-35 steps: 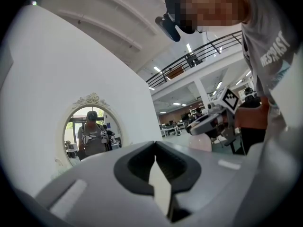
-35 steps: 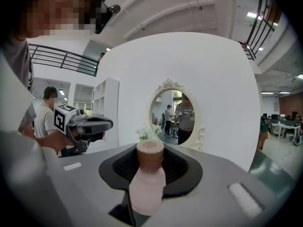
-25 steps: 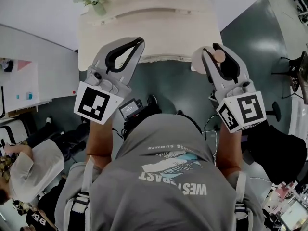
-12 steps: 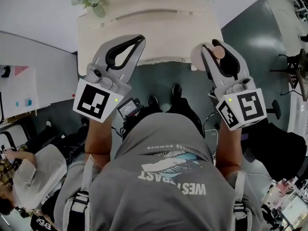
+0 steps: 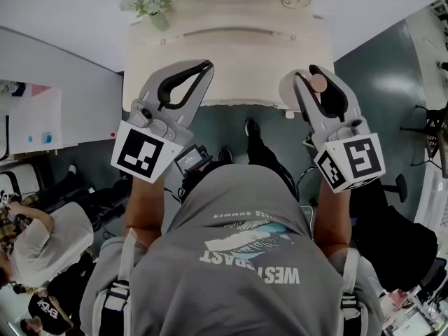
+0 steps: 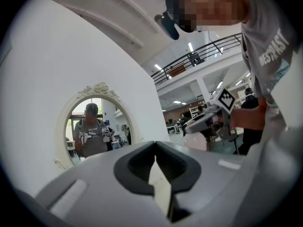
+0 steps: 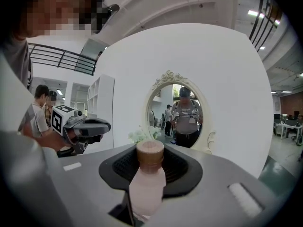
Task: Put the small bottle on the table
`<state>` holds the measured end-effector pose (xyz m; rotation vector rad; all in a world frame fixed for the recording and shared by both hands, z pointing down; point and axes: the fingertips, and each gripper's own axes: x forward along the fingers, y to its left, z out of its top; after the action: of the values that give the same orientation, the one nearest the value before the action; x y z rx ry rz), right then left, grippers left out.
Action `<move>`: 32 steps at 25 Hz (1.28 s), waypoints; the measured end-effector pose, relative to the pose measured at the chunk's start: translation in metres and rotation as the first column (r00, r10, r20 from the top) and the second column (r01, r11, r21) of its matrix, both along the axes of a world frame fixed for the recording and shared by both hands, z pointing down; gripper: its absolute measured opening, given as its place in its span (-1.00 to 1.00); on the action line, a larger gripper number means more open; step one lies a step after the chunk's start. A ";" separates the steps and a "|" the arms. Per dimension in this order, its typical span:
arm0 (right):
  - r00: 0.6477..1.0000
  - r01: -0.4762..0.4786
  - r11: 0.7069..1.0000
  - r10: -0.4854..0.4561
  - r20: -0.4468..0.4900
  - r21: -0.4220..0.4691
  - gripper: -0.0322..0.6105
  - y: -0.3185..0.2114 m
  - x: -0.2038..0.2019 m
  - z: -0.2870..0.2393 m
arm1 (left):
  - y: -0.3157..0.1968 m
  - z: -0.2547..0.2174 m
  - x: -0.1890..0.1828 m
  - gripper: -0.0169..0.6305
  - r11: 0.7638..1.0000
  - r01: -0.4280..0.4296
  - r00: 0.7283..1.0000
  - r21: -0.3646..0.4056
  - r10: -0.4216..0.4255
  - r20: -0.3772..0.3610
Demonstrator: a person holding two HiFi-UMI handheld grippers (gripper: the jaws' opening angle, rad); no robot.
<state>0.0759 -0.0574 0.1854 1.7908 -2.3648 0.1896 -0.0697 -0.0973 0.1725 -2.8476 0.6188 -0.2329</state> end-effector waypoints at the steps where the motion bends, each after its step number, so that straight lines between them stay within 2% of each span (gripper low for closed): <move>1: 1.000 0.008 1.000 -0.008 0.002 0.001 -0.49 -0.006 0.002 0.000 | -0.004 0.000 0.002 -0.93 1.000 0.009 1.000 0.000 -0.009 0.003; 18: 0.990 0.142 0.990 -0.142 0.016 -0.013 -0.49 -0.094 0.045 0.012 | -0.062 0.015 0.034 -0.93 0.988 0.153 0.988 -0.034 -0.152 0.035; 32: 0.982 0.187 0.982 -0.186 0.034 -0.035 -0.49 -0.149 0.068 0.035 | -0.095 0.036 0.050 -0.93 0.975 0.212 0.975 -0.066 -0.206 0.077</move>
<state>0.1438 -0.2067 0.2207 1.5480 -2.5145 0.2364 -0.0195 -0.1927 0.2085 -2.8279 0.9142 -0.3957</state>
